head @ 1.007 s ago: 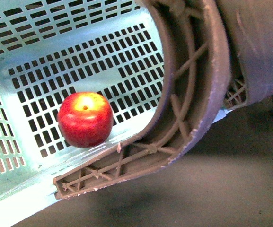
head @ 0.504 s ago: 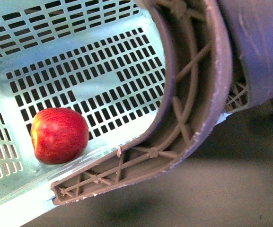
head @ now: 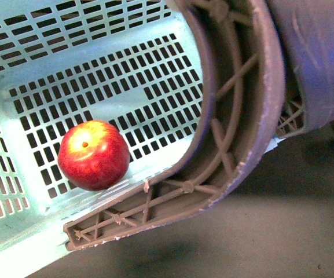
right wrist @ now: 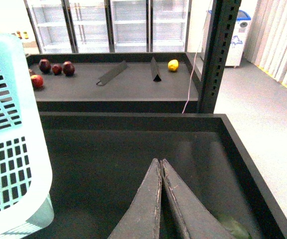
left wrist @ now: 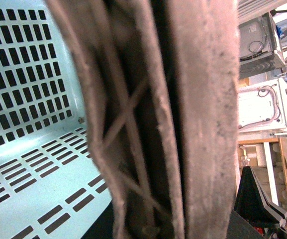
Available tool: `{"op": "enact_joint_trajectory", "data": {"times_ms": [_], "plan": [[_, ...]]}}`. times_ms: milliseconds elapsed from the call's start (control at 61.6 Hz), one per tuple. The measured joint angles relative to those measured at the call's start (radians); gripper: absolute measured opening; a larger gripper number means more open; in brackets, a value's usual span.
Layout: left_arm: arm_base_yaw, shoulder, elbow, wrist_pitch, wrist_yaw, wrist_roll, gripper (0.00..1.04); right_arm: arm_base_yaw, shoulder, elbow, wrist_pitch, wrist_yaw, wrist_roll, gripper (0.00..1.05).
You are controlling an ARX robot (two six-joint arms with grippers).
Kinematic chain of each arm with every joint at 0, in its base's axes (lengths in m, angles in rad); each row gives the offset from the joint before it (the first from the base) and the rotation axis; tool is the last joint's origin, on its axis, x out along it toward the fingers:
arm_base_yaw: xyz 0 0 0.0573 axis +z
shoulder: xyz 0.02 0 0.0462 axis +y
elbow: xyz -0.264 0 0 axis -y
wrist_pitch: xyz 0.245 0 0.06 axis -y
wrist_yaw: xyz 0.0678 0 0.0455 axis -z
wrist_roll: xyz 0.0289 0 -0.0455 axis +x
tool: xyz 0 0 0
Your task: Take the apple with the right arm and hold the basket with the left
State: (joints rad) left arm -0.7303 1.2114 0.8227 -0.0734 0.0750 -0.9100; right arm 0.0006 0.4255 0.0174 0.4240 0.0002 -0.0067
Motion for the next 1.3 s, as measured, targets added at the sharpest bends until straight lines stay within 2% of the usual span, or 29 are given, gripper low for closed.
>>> {"op": "enact_joint_trajectory", "data": {"times_ms": [162, 682, 763, 812, 1072, 1299], "plan": [[0.0, 0.0, 0.0, 0.0, 0.0, 0.0, 0.16, 0.0, -0.093, 0.0, -0.092, 0.0, 0.0, 0.02], [0.0, 0.0, 0.0, 0.0, 0.0, 0.0, 0.16, 0.0, -0.251, 0.0, -0.249, 0.0, 0.0, 0.02], [0.0, 0.0, 0.0, 0.0, 0.001, 0.0, 0.16, 0.0, -0.353, 0.0, -0.385, 0.0, 0.0, 0.02], [0.0, 0.0, 0.0, 0.0, 0.0, 0.0, 0.16, 0.0, -0.395, 0.0, -0.412, 0.0, 0.0, 0.02], [0.0, 0.0, 0.0, 0.0, 0.0, 0.0, 0.16, 0.0, -0.418, 0.0, -0.422, 0.0, 0.0, 0.02], [0.0, 0.0, 0.0, 0.0, 0.0, 0.0, 0.16, 0.0, -0.419, 0.0, -0.422, 0.0, 0.0, 0.34]]}}
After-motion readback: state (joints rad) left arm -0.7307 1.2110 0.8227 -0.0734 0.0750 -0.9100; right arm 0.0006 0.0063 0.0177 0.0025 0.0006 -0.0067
